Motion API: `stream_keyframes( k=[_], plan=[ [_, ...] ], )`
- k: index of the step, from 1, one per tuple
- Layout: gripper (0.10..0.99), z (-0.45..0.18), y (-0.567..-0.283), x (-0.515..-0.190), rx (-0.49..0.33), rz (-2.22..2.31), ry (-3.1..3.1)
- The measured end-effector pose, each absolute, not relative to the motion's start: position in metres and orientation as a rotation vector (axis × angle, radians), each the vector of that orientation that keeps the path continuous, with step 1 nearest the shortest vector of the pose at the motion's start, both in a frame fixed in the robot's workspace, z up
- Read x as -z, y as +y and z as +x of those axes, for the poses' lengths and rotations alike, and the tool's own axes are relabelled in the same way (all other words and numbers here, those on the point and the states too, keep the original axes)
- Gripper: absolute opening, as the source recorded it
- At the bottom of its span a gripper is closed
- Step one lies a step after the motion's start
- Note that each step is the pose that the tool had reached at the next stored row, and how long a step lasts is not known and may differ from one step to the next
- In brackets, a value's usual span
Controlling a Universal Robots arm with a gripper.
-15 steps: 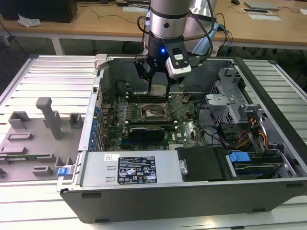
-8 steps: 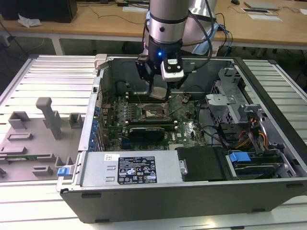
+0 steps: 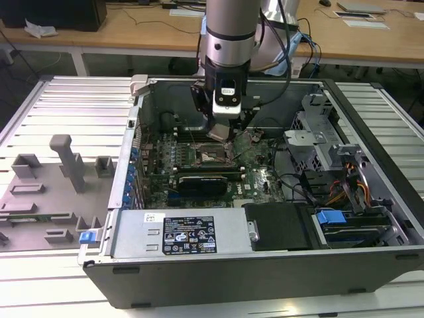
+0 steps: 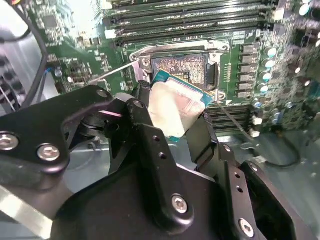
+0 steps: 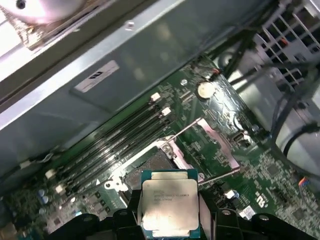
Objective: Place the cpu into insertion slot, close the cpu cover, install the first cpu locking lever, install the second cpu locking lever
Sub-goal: 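Place the cpu into insertion slot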
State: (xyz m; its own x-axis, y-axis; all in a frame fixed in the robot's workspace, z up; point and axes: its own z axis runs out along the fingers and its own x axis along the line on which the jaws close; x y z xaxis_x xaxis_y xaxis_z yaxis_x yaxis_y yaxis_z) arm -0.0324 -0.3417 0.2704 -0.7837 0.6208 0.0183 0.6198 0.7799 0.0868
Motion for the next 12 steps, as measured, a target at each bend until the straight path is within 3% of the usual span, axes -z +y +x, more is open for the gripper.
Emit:
stream_keyframes(
  k=[12],
  plan=[
    [0.537,-0.032,-0.342,-0.258,-0.134,1.417,2.774]
  ],
)
